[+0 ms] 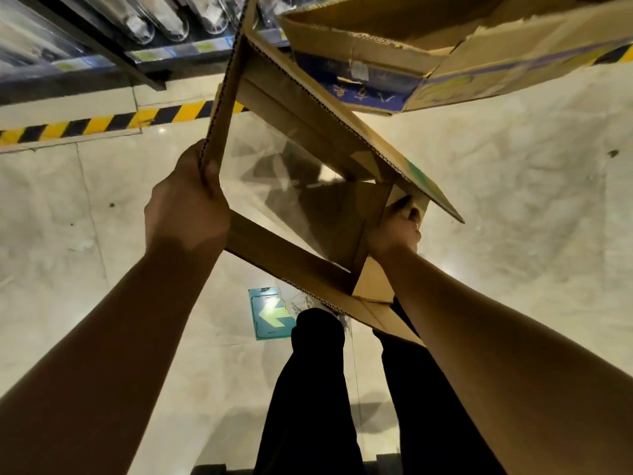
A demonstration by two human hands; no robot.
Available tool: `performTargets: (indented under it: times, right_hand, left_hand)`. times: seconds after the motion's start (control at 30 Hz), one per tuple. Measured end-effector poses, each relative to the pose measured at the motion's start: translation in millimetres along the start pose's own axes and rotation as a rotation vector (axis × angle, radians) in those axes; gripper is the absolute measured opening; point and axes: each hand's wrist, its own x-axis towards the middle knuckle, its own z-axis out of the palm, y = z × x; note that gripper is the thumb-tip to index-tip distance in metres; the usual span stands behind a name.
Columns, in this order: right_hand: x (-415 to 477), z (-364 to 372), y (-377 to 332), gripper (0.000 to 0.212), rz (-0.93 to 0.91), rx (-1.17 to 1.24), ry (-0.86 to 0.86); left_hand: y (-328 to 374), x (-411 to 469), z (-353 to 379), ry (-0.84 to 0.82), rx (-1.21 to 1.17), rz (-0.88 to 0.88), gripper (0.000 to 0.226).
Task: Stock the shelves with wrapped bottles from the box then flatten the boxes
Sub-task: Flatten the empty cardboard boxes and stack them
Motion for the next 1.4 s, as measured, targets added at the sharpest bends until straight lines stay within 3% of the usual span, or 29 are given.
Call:
performTargets:
  times: [0.23,0.5,0.6,0.7,0.83,1.07,1.17,1.2,1.33,1.4]
  right_hand:
    - [-14.5,-70.8,22.9,0.070,-0.138,0.271,-0.134]
    - [-0.3,-101.1,60.9,0.074,-0.141,0.308,-0.269]
    - [9.8,-103.6,75.1,0.062,-0.211,0.368,-0.319]
    - [15.6,-104.2,84.3,0.041,-0.235,0.366,-0.360]
    - [11.1,-101.5,80.9,0.032,-0.225,0.250,-0.427]
    - [-25.7,-91.7,45.9,0.044,-0.360,0.290,-0.436]
    - [-34.7,-85.4,42.4,0.096,-0.390,0.172,-0.451]
    - [-35.5,-80.2,44.3,0.104,-0.386,0.092,-0.429]
    - [-42.0,-64.8,39.3,0.078,-0.373,-0.094,-0.120]
    - [-42.4,-72.4,35.8,0.067,-0.338,-0.104,-0.034]
  left_hand:
    - [11.4,4.3,-0.2,-0.054,-0.158,-0.222,0.038]
    - [34.4,13.0,31.8,-0.058,-0.696,-0.528,0.032]
    - [43.0,22.5,42.2,-0.083,-0.889,-0.612,0.032]
    - [54.8,26.3,50.8,-0.207,-1.118,-0.687,0.033]
    - [67.5,26.6,69.2,-0.417,-1.180,-0.735,0.056]
    - [83.8,18.2,100.0,-0.678,-1.203,-0.716,0.063]
    - [86.2,14.7,105.9,-0.696,-1.253,-0.706,0.057]
    - [86.4,12.9,105.3,-0.707,-1.258,-0.693,0.056]
    - [82.2,13.5,102.0,-0.793,-1.100,-0.552,0.057]
    - [85.0,14.4,93.2,-0.745,-0.754,-0.270,0.057]
